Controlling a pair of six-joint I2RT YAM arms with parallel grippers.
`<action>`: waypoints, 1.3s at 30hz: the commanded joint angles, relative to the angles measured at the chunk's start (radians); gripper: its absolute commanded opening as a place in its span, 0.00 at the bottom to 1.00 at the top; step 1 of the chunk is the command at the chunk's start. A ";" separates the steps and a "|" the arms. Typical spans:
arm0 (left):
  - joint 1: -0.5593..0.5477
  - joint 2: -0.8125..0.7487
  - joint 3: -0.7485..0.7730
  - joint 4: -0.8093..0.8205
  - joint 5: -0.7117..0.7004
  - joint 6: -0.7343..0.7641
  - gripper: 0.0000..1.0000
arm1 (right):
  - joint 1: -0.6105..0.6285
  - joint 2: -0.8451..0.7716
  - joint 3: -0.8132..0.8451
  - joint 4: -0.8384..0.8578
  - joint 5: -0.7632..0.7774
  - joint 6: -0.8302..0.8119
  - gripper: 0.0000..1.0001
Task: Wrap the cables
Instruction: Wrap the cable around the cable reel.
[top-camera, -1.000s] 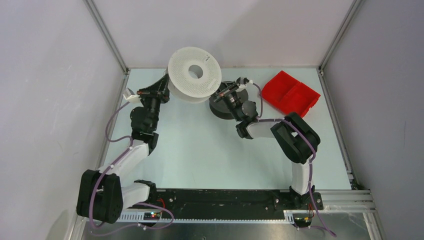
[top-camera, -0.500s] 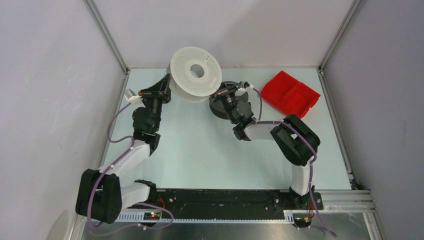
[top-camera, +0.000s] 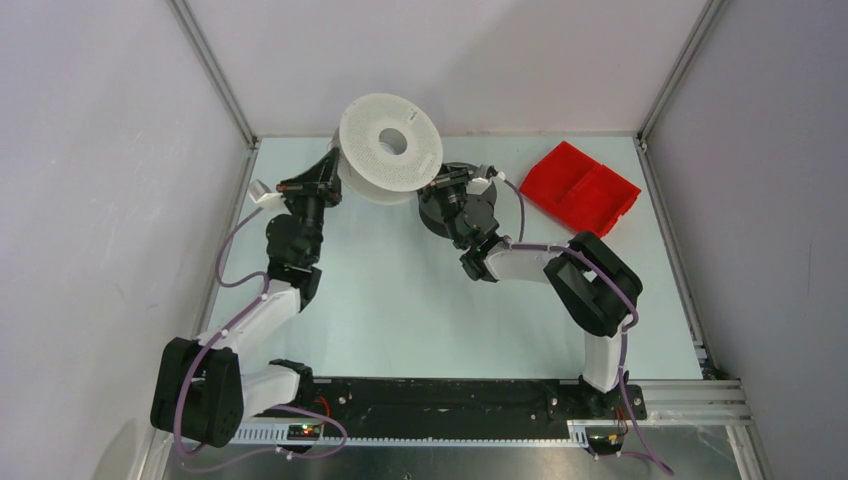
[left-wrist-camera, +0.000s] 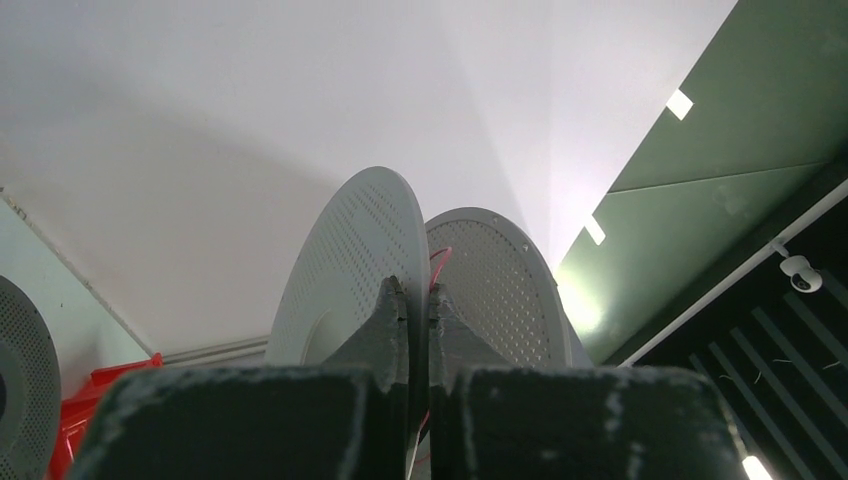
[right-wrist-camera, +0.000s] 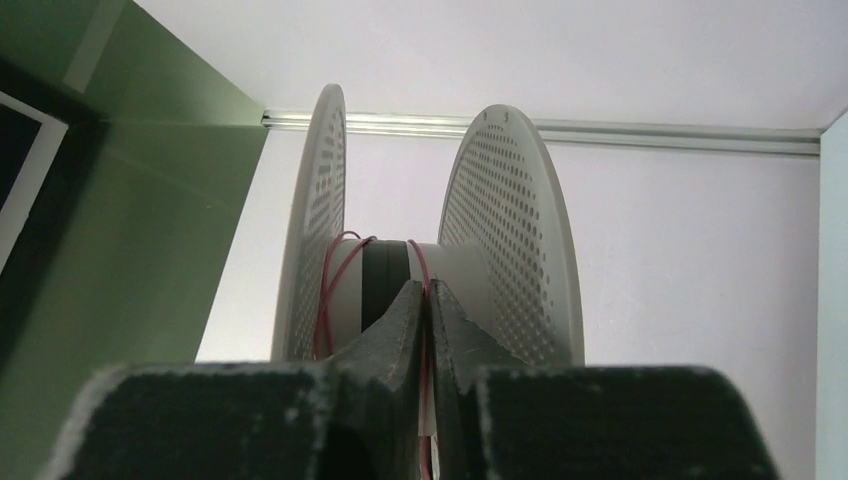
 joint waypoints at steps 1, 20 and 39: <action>-0.052 -0.051 0.038 0.128 0.076 -0.100 0.00 | 0.030 -0.025 0.022 -0.090 -0.022 -0.046 0.14; -0.029 -0.090 0.000 0.128 0.064 -0.076 0.00 | -0.033 -0.233 -0.161 -0.181 -0.161 -0.226 0.30; -0.024 -0.069 0.027 0.159 0.185 -0.058 0.00 | -0.245 -0.542 -0.265 -0.361 -0.631 -0.492 0.31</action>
